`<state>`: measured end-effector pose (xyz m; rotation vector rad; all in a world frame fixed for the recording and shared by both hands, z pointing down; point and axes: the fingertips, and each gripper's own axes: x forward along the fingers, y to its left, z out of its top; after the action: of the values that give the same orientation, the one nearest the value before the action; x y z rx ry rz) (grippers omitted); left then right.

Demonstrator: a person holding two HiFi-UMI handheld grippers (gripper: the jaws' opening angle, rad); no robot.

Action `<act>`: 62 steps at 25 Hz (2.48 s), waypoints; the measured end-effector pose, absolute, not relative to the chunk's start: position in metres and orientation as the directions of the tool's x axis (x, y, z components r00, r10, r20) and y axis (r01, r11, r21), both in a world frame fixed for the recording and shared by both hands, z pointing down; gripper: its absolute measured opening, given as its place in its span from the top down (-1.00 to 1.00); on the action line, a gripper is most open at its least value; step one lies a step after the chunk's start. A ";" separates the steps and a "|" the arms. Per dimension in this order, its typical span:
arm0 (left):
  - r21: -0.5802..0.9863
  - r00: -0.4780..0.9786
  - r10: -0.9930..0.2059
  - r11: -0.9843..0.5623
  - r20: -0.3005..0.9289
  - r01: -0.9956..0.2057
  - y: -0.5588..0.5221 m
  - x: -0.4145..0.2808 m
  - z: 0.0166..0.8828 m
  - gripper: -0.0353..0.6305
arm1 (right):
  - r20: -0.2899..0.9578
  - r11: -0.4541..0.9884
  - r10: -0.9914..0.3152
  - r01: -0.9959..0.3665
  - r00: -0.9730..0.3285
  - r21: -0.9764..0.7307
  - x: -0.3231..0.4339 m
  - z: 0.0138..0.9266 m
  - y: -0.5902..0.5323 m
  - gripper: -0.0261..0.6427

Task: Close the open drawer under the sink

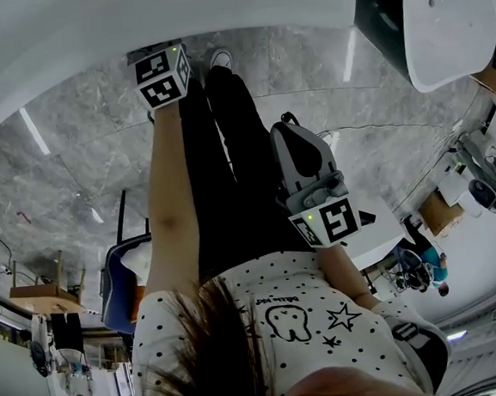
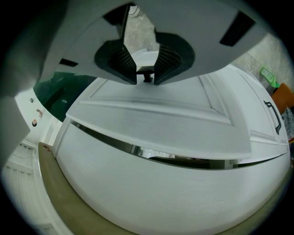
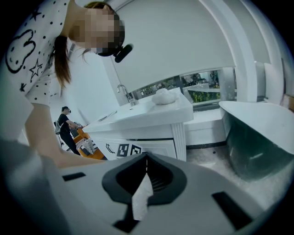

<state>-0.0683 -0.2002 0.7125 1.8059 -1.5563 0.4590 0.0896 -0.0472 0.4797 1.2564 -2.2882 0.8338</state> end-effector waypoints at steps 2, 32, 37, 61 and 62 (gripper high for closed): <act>0.274 0.214 -0.714 -0.032 0.666 -0.961 -0.201 -0.069 0.712 0.53 | 0.594 0.416 -0.617 -0.855 -0.516 -0.310 0.090 0.480 -0.048 0.88; 0.277 0.191 -0.735 -0.004 0.650 -0.961 -0.210 -0.077 0.706 0.53 | 0.603 0.422 -0.601 -0.849 -0.524 -0.318 0.091 0.476 -0.061 0.88; 0.283 0.191 -0.736 0.002 0.649 -0.959 -0.206 -0.077 0.707 0.53 | 0.604 0.423 -0.600 -0.849 -0.524 -0.316 0.093 0.475 -0.060 0.88; 0.266 0.162 -0.735 0.026 0.659 -0.964 -0.212 -0.068 0.710 0.53 | 0.603 0.435 -0.591 -0.841 -0.536 -0.321 0.096 0.477 -0.058 0.88; 0.264 0.159 -0.734 0.028 0.660 -0.964 -0.212 -0.068 0.710 0.53 | 0.603 0.435 -0.590 -0.840 -0.537 -0.323 0.096 0.477 -0.058 0.88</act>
<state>-0.0677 -0.2124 0.7101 1.7562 -1.6254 0.4291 0.0958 -0.0580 0.4772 1.2131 -2.2911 0.8503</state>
